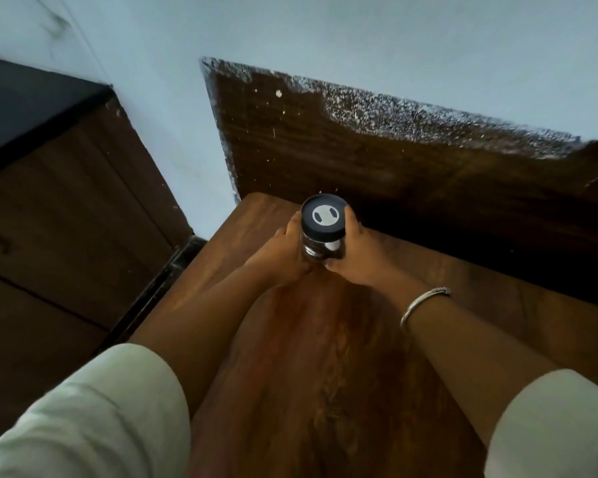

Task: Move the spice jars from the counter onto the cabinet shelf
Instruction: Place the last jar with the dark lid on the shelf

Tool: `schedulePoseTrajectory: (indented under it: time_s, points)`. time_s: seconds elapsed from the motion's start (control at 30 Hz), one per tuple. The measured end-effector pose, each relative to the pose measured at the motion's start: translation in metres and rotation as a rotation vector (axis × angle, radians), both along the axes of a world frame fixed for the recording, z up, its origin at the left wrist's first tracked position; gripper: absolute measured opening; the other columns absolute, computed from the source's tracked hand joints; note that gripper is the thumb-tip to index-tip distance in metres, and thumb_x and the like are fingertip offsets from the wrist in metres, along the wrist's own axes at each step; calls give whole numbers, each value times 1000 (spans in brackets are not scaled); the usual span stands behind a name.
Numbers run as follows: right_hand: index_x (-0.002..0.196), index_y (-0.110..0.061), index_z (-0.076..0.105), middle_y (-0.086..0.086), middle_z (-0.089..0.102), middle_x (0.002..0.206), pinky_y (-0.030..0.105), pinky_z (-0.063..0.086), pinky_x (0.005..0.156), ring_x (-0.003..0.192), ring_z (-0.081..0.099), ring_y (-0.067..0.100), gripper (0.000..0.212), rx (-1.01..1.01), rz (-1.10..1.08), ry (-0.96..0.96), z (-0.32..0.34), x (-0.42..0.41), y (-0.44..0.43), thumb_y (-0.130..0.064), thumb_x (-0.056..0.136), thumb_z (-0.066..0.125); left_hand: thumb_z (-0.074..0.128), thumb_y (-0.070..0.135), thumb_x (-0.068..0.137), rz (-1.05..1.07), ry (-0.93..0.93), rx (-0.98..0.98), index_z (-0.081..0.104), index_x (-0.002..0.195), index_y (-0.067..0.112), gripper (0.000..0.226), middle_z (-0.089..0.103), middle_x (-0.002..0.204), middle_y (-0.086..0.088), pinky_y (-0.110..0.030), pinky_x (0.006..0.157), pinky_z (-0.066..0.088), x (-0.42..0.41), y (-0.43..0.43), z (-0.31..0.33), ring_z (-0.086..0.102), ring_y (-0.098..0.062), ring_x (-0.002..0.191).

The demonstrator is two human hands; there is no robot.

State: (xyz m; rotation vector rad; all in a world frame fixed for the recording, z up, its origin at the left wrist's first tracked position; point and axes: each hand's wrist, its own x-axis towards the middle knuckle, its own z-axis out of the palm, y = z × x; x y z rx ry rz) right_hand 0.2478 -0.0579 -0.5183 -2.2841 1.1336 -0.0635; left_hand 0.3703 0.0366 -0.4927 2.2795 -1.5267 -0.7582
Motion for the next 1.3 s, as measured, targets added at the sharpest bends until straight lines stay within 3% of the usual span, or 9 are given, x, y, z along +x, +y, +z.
schedulePoseTrajectory:
  time_s: [0.1,0.27,0.47,0.7,0.8,0.93,1.1,1.23,1.3]
  points:
    - [148,-10,-14,14,36,148,37,40,101,128,46,30,111,35,-67,-66,-9,6,-4,-30,80,71,64,33,84,64,102,-9,-19,147,15,105,22,155,-12,-38,111,31,1,-9,-13,35,-28,137]
    - [145,-8,19,15,49,136,37,46,94,122,51,31,80,-32,-195,-158,-10,8,-9,-25,83,68,63,39,85,93,122,-73,-16,148,14,104,31,151,-14,-38,106,36,-6,-15,-17,43,-29,131]
    - [140,-12,33,12,49,137,38,43,99,127,47,29,67,-89,-238,-249,4,-15,-8,-31,85,65,61,26,87,68,64,-179,-11,149,14,96,43,143,-15,-33,98,41,-24,-11,-2,52,-29,121]
    - [136,-14,42,10,47,127,34,48,95,114,52,23,64,-113,-323,-419,45,-71,15,-43,83,64,76,32,73,62,79,-428,-2,150,12,112,28,153,-7,-34,113,30,-73,1,31,29,-20,140]
    - [135,-15,40,7,44,130,34,50,94,117,50,19,67,-83,-368,-565,68,-104,34,-44,80,66,79,41,65,42,146,-483,-2,150,15,120,30,149,-6,-28,108,34,-105,11,47,33,-18,137]
    - [129,-16,35,1,51,125,17,53,77,105,58,10,63,25,-400,-784,97,-150,58,-37,81,68,74,42,67,36,222,-605,0,149,13,115,31,145,-5,-34,105,41,-159,28,74,35,-16,133]
    - [127,-14,37,-8,54,110,5,49,66,83,58,-8,59,38,-441,-914,133,-208,84,-31,81,69,74,27,74,71,295,-721,1,149,11,106,23,147,3,-23,104,32,-232,50,104,20,-2,132]
    - [127,-15,40,-14,56,98,5,47,61,75,60,-12,53,8,-480,-994,155,-250,101,-31,84,66,64,50,65,-9,333,-745,-4,149,15,114,25,144,9,-18,96,40,-277,58,118,33,-7,132]
    - [124,-18,44,-10,59,100,8,48,63,81,61,-9,48,-18,-478,-1030,164,-272,109,-37,84,61,69,50,65,-15,417,-744,-3,149,25,114,34,145,3,-29,96,49,-295,60,126,46,-11,127]
